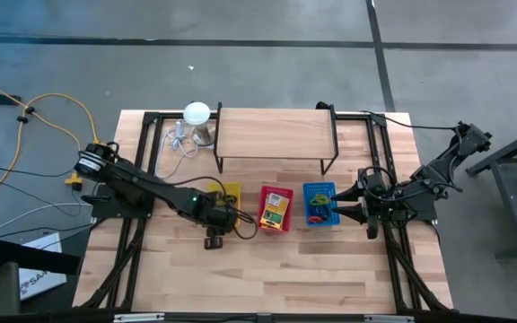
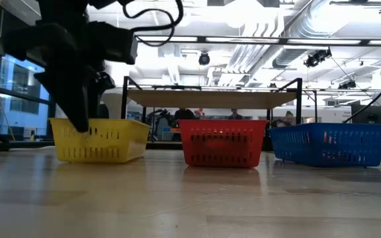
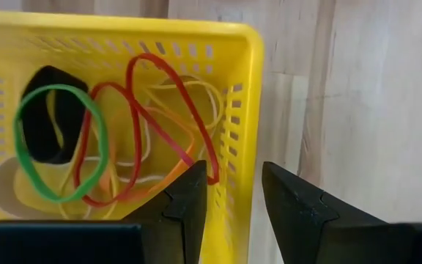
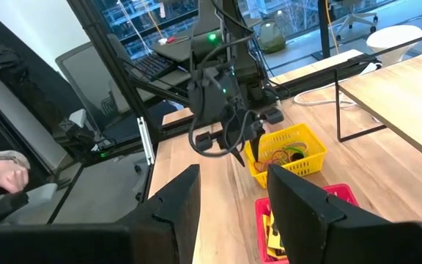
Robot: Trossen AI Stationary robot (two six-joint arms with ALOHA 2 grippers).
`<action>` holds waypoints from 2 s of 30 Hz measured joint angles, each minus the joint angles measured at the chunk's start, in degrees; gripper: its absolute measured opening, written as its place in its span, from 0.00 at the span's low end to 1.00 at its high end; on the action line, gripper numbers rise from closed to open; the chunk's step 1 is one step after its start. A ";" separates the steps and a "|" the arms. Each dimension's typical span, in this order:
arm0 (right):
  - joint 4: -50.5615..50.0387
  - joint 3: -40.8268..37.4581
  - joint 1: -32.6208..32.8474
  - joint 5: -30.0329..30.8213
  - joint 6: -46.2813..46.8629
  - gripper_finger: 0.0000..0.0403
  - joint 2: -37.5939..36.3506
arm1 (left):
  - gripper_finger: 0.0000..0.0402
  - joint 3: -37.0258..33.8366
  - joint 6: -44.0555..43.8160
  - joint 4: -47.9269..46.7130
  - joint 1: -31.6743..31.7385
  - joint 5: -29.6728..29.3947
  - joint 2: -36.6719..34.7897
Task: Pick & Place Office Desk Supplies
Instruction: Put the yellow bin with the rubber bands on the shelf
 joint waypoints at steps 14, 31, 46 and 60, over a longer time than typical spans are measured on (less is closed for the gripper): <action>0.00 0.00 -0.01 0.00 -0.02 0.36 0.00 | 0.31 0.00 0.00 1.56 0.00 1.88 3.22; 0.00 0.00 0.01 -0.01 -0.02 0.36 0.00 | 0.29 0.00 0.03 0.83 0.00 1.88 3.22; 0.00 0.00 -0.01 0.00 -0.02 0.36 0.00 | 0.10 0.00 0.51 0.85 0.02 1.86 3.20; 0.00 0.00 0.00 -0.01 -0.02 0.36 -0.01 | 0.00 0.00 0.61 -0.40 0.00 -0.57 3.11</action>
